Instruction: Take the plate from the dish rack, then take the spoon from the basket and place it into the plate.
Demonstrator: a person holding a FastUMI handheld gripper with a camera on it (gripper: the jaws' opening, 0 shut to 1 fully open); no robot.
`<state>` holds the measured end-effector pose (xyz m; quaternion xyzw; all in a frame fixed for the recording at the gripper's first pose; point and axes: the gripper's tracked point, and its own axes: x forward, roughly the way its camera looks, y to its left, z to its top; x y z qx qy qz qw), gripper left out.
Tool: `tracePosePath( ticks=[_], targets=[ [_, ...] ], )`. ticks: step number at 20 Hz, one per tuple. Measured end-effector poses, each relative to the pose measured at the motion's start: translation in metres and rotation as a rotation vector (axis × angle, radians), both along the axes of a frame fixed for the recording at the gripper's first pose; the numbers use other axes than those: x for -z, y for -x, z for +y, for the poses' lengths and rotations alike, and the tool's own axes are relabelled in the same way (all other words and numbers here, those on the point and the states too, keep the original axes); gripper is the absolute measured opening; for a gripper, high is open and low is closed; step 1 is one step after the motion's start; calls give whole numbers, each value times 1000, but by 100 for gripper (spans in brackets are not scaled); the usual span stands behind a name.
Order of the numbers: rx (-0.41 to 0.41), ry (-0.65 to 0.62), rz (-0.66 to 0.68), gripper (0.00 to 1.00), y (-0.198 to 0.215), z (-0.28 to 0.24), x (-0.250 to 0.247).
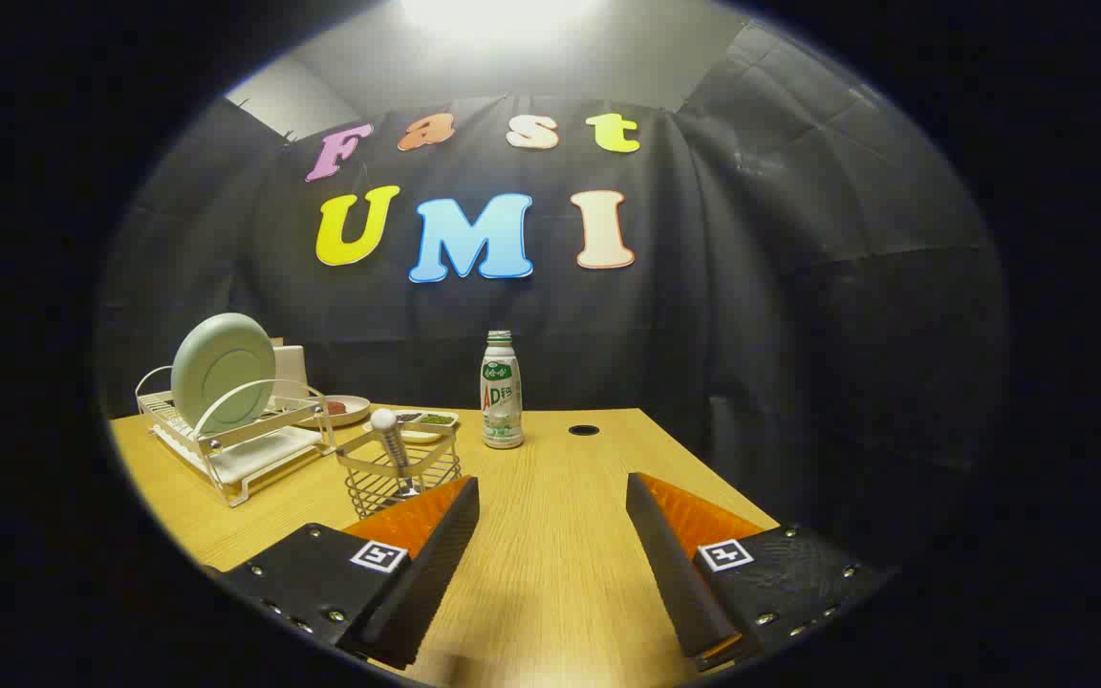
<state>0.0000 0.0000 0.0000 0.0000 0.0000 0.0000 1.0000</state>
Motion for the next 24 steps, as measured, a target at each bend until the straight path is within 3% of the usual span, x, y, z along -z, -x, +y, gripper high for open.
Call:
tracePosePath(
  ticks=[2, 7, 11, 14, 19, 24],
  targets=[
    [15, -16, 18, 95, -27, -4, 0],
    [180, -19, -42, 95, -62, -38, -52],
    [368, 34, -27, 95, -26, -62, -94],
    [452, 36, 0, 95, 15, -61, -118],
    [478, 25, 15, 95, 73, -25, -151],
    [379, 19, 36, 95, 99, 40, -173]
  ],
)
